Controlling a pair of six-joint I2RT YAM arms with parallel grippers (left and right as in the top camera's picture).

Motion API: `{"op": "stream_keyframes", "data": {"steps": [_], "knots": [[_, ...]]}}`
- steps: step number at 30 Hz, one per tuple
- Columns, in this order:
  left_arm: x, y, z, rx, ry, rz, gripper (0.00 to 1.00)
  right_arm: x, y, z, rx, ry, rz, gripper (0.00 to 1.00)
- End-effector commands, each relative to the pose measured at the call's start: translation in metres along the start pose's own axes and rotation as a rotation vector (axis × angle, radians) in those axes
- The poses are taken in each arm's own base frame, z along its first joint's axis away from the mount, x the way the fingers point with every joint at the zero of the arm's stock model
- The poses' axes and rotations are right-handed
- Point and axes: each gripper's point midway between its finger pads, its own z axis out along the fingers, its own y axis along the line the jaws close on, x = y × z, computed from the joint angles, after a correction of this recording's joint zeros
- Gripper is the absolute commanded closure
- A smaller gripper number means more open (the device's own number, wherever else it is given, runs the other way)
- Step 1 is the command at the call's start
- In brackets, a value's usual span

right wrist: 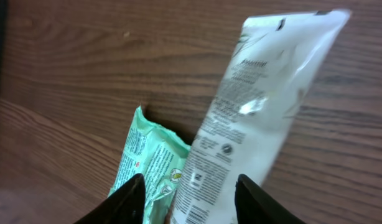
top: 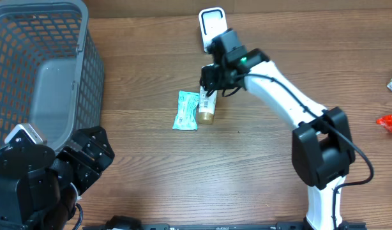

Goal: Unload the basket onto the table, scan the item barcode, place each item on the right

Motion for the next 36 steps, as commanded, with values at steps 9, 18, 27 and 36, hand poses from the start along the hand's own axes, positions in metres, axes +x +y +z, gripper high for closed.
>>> {"op": "stream_keyframes", "data": {"steps": [9,18,27,36], "knots": [[-0.002,0.000,-0.001,-0.001,-0.006,0.008,0.01,0.033,-0.059,0.053,0.369,0.012,0.085,0.64],[-0.002,0.000,-0.001,-0.001,-0.006,0.008,0.00,0.034,-0.129,0.019,0.605,0.046,0.148,0.44],[-0.002,0.000,-0.001,-0.001,-0.006,0.008,0.00,0.025,-0.134,-0.009,0.596,0.115,0.124,0.39],[-0.002,0.000,-0.001,-0.001,-0.006,0.008,0.01,0.005,-0.128,-0.021,0.573,0.094,0.030,0.33]]}}
